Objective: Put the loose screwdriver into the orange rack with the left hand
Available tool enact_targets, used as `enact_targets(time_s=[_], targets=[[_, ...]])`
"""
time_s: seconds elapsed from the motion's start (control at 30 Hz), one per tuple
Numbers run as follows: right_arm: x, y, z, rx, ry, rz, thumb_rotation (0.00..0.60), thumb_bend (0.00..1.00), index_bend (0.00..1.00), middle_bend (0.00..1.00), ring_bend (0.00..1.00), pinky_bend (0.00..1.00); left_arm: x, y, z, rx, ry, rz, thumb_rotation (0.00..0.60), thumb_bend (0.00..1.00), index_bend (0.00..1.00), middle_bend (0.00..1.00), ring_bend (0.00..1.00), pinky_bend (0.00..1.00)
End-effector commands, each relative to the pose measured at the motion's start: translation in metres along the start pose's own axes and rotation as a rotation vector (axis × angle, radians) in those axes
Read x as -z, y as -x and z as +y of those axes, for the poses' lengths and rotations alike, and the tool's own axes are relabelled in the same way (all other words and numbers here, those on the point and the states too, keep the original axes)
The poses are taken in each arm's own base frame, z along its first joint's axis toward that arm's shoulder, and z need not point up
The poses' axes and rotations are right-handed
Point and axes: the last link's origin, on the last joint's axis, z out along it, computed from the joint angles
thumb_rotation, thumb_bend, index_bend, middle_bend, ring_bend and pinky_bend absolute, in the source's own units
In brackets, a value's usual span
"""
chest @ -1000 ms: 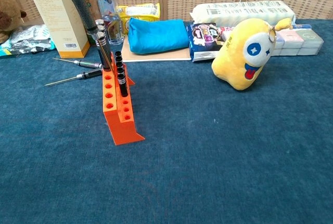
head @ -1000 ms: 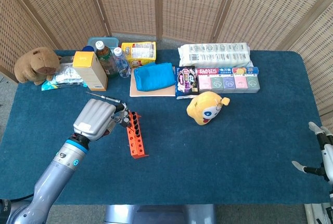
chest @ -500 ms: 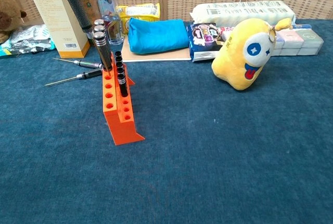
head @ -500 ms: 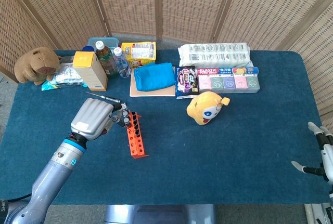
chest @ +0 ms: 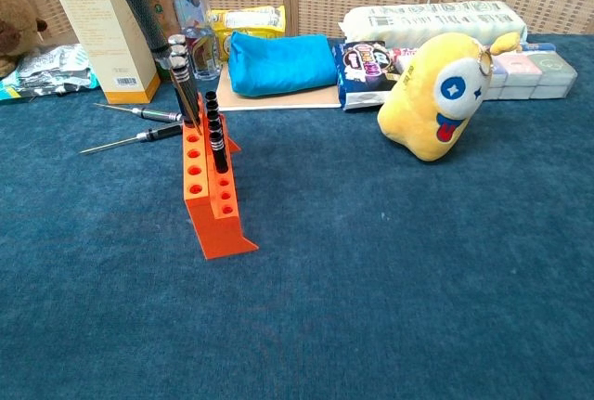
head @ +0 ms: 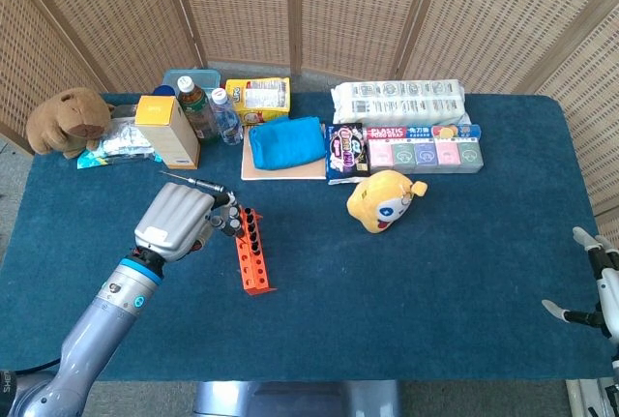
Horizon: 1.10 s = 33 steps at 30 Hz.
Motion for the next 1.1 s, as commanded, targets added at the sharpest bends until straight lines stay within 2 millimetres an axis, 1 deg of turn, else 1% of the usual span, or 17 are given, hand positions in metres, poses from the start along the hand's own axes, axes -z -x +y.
enact_targets(time_s=[0.03, 0.37, 0.73, 1.1], targets=[[0.0001, -0.0005, 0.0001, -0.001, 0.0, 0.002, 0.6, 0.05, 0.0, 0.15, 0.01, 0.0, -0.0002, 0.0003, 0.0006, -0.002, 0.001, 0.0, 0.6, 0.39, 0.53, 1.0, 1.0, 1.0], [0.0002, -0.0012, 0.0006, -0.004, 0.001, 0.002, 0.6, 0.05, 0.0, 0.15, 0.01, 0.0, -0.0013, 0.0033, 0.003, -0.01, -0.004, -0.007, 0.6, 0.39, 0.53, 1.0, 1.0, 1.0], [-0.0002, -0.0005, 0.0004, -0.002, 0.001, 0.001, 0.6, 0.05, 0.0, 0.15, 0.01, 0.0, -0.0014, -0.0043, 0.0009, -0.004, -0.006, 0.025, 0.6, 0.39, 0.53, 1.0, 1.0, 1.0], [-0.0001, -0.0004, 0.0006, 0.0, 0.003, 0.002, 0.6, 0.05, 0.0, 0.15, 0.01, 0.0, 0.0013, -0.0055, -0.003, 0.0, 0.002, 0.021, 0.6, 0.39, 0.53, 1.0, 1.0, 1.0]])
